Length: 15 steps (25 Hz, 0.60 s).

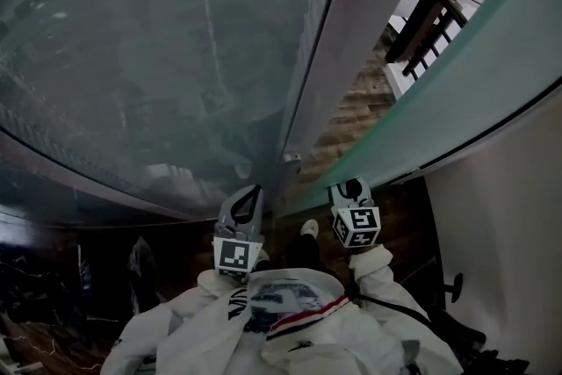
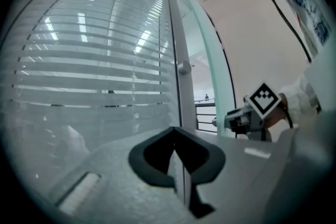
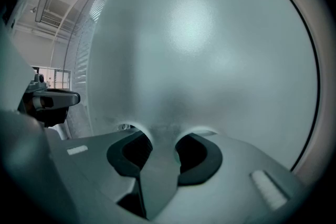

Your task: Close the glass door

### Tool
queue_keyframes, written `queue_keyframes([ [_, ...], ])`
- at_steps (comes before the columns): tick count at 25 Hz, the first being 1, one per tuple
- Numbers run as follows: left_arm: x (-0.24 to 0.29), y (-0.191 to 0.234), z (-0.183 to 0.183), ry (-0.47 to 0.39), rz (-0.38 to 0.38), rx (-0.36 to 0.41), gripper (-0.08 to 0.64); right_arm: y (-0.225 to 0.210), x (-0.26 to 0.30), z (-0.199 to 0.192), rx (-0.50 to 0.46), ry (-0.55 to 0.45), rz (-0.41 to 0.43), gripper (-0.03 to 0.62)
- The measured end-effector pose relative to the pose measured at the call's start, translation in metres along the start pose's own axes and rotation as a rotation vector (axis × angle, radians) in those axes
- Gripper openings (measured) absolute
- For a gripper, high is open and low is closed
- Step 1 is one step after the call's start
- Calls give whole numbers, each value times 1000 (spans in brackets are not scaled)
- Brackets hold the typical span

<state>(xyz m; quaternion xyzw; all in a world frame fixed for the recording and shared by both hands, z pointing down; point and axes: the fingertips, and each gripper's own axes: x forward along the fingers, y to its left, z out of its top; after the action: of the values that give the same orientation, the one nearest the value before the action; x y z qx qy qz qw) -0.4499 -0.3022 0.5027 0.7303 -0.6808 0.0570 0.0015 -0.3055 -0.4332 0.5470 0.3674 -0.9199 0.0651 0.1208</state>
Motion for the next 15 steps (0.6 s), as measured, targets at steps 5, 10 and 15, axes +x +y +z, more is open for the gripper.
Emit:
queue_keyframes([
  [5, 4, 2, 0, 6, 14, 23, -5, 1, 6, 5, -11, -21, 1, 127],
  [10, 5, -1, 6, 38, 3, 12, -5, 1, 12, 5, -17, -37, -13, 130],
  [15, 9, -2, 7, 49, -3, 22, -5, 1, 19, 9, -18, -50, -16, 129],
])
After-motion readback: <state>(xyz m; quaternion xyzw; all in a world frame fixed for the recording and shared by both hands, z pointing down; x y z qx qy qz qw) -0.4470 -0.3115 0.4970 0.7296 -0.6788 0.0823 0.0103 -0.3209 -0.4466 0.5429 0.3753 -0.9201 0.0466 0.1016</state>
